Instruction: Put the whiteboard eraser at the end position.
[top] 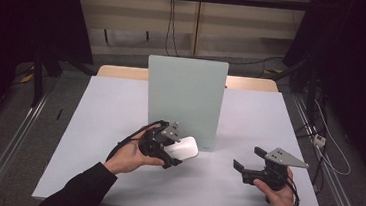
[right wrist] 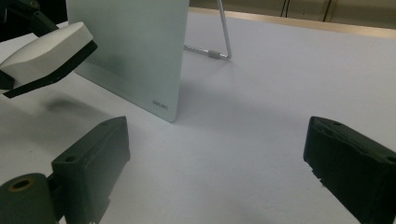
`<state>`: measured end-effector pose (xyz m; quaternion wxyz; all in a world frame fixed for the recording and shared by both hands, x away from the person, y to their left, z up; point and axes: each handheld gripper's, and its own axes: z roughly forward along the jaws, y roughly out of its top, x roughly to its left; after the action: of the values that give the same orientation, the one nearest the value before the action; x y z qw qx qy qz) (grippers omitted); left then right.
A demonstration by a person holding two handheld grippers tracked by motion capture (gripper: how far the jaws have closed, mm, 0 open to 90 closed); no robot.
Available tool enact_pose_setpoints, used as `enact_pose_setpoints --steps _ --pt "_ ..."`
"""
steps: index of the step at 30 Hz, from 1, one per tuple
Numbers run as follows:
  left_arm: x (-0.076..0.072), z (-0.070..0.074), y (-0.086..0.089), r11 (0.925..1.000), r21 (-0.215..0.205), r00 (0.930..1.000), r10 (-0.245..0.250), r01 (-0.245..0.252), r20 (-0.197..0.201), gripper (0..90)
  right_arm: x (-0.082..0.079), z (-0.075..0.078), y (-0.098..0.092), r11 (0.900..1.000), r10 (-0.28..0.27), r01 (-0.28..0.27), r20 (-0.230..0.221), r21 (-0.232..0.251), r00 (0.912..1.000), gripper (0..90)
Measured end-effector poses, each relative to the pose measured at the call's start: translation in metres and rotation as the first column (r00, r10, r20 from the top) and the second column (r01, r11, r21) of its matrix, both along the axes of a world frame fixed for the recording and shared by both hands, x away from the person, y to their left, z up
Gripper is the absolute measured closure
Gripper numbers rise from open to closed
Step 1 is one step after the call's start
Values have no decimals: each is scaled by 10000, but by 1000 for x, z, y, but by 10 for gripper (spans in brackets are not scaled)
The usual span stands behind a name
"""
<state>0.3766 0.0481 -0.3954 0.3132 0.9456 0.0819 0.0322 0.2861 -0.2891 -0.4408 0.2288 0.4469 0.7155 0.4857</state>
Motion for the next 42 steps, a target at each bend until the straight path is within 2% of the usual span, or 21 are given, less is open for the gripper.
enact_pose_setpoints --steps 6,10,12,16,19,21,23,24,29,31,32,33,35,36,37,42 --pt "-3 -9 -5 9992 357 9997 -143 151 -219 310 0 0 0 10000 15 -15 -5 -28 10000 71" --pt "-1 -12 -7 9986 503 9988 -130 154 -463 311 0 0 0 10000 -13 13 -8 1 10000 70" --pt "0 -15 -8 9991 414 9991 -6 24 -429 311 0 0 0 10000 -27 27 -18 -2 10000 71" --pt "0 -20 -10 9978 631 9982 -139 176 -588 311 0 0 0 10000 13 -13 -8 -35 10000 70" --pt "-3 -23 -12 9980 624 9983 -52 89 -584 310 0 0 0 10000 3 -3 -11 -5 10000 70" --pt "-1 -23 -13 9966 799 9981 -129 177 -609 310 0 0 0 10000 -3 3 -10 -8 10000 71" --pt "-1 -25 -13 9970 772 9983 70 -25 -576 310 0 0 0 10000 0 0 -11 -4 10000 71" --pt "0 -25 -13 9959 901 9982 -46 101 -604 311 0 0 0 10000 3 -3 -6 -2 10000 71" --pt "-2 -27 -15 9961 846 9977 -189 243 -644 310 0 0 0 10000 -5 5 -33 -26 10000 71" --pt "-2 -28 -16 9950 951 9976 -239 301 -647 310 0 0 0 10000 17 -17 -24 -25 10000 71" --pt "-3 -29 -17 9960 854 9977 -211 265 -637 310 0 0 0 10000 3 -3 -19 -30 10000 71" --pt "-2 -29 -17 9946 965 9973 -319 381 -655 310 0 0 0 10000 -7 7 -25 -30 10000 70" --pt "-3 -31 -18 9959 859 9976 -238 294 -654 309 0 0 0 10000 -18 18 -26 -44 10000 71" --pt "-2 -31 -18 9946 958 9976 -343 399 -599 309 0 0 0 10000 7 -7 -21 -32 10000 71" --pt "-4 -33 -19 9964 810 9977 -192 245 -651 309 0 0 0 10000 10 -10 -18 -34 10000 71" --pt "-3 -35 -20 9946 953 9977 -361 415 -578 309 0 0 0 10000 -27 27 -20 -14 10000 71"
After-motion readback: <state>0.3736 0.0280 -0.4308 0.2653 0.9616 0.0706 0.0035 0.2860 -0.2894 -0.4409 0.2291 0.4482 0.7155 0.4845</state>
